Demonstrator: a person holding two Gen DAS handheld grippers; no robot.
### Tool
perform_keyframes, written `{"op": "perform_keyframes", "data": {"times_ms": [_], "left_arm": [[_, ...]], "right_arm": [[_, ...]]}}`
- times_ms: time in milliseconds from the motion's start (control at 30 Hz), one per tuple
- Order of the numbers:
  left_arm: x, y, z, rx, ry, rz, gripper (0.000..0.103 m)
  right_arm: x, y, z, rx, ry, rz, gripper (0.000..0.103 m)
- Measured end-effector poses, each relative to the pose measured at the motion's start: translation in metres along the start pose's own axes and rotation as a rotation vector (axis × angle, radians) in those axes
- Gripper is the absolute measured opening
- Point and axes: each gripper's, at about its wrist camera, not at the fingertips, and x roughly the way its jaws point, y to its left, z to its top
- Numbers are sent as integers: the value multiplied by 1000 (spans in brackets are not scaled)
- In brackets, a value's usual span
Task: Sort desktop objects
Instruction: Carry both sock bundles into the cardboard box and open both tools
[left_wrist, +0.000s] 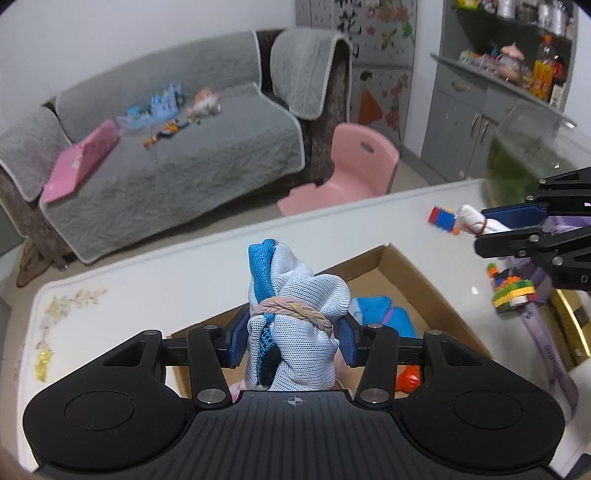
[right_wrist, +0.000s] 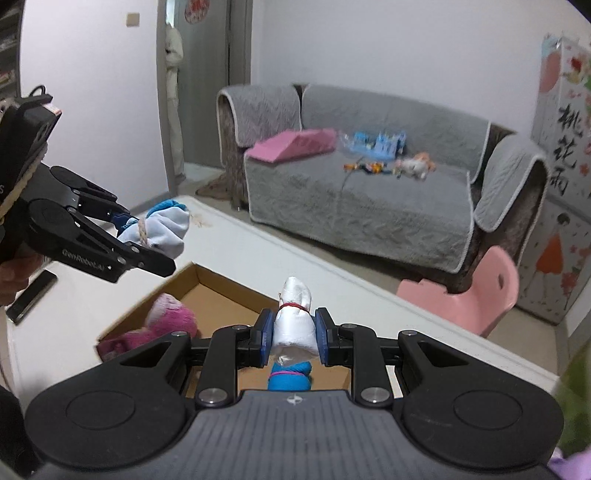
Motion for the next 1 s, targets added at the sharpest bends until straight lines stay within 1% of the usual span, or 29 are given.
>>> {"op": "perform_keyframes", "data": {"times_ms": [133,300,400,567,700,800,933,1000], "left_arm": [[39,4,5,-23,55,-5,55],[83,12,2,-60,119,3,55],[102,16,-4,-72,153,5,55],[127,21,-18,-93,198,9,55],[137,23,-24,-113,228,12,54],[138,23,-28,-120,235,11,54],[135,25,-35,-137,238,0,55],[133,23,-40,-133,242,-2,55]], "right_arm": [[35,-11,-1,17,56,6,22],[77,-24,-6,37,127,5,22],[93,-29,-11,46,158,6,22],[106,-29,-22,49,197,-6,22],[117,-28,-30,37,239,-32,22],[121,-22,-38,2,274,-63,22],[113,-16,-51,-18,295,-84,21],[107,-12,-57,-12,302,-73,21]]}}
